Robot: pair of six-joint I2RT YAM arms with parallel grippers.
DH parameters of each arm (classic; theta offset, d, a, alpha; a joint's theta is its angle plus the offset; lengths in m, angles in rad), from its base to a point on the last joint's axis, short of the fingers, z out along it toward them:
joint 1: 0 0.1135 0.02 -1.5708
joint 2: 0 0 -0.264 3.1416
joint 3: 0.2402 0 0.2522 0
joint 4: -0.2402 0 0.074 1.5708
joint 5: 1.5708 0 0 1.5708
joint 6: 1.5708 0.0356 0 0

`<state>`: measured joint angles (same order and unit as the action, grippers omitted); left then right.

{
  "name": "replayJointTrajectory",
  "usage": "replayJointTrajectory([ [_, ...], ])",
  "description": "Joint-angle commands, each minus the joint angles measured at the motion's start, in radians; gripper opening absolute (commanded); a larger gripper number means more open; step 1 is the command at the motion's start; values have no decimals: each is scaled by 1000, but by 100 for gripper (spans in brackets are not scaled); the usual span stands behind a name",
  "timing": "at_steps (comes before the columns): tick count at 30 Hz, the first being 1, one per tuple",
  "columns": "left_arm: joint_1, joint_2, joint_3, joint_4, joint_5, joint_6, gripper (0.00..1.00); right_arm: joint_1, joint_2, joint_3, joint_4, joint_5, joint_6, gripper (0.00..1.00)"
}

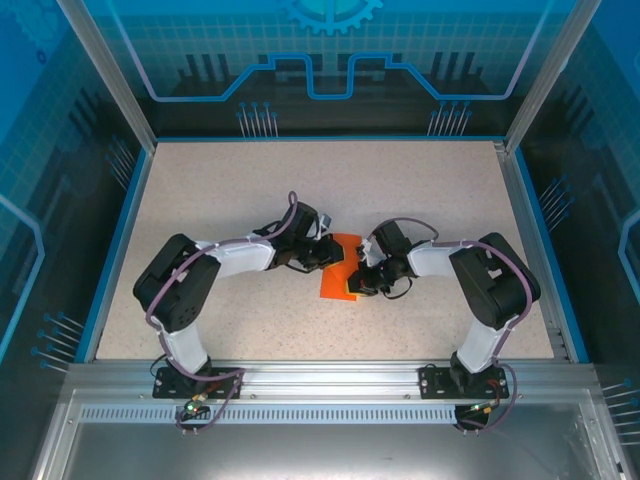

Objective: Fold a paper plane with a square sheet of paper (pick it up from the middle)
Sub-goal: Fold the triangle a second time at the center of the table.

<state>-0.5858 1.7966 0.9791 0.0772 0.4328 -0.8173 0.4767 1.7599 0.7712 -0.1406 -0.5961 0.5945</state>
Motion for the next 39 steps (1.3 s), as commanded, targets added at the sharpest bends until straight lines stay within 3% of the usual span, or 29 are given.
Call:
replayJointTrajectory([
  [1,-2,62,-6,28,22,-22,11,-14,17,-31,-108,60,-9,2],
  [12,0,129,0,-60,-92,31,10,-15,-18,-31,-111,52,-6,3],
  [21,0,163,-21,-72,-115,51,9,25,-89,47,-132,79,17,4],
  [32,0,168,-21,-77,-115,49,8,54,27,151,-117,63,33,6],
  [39,1,176,-19,-95,-132,45,7,47,51,120,-159,105,4,7],
])
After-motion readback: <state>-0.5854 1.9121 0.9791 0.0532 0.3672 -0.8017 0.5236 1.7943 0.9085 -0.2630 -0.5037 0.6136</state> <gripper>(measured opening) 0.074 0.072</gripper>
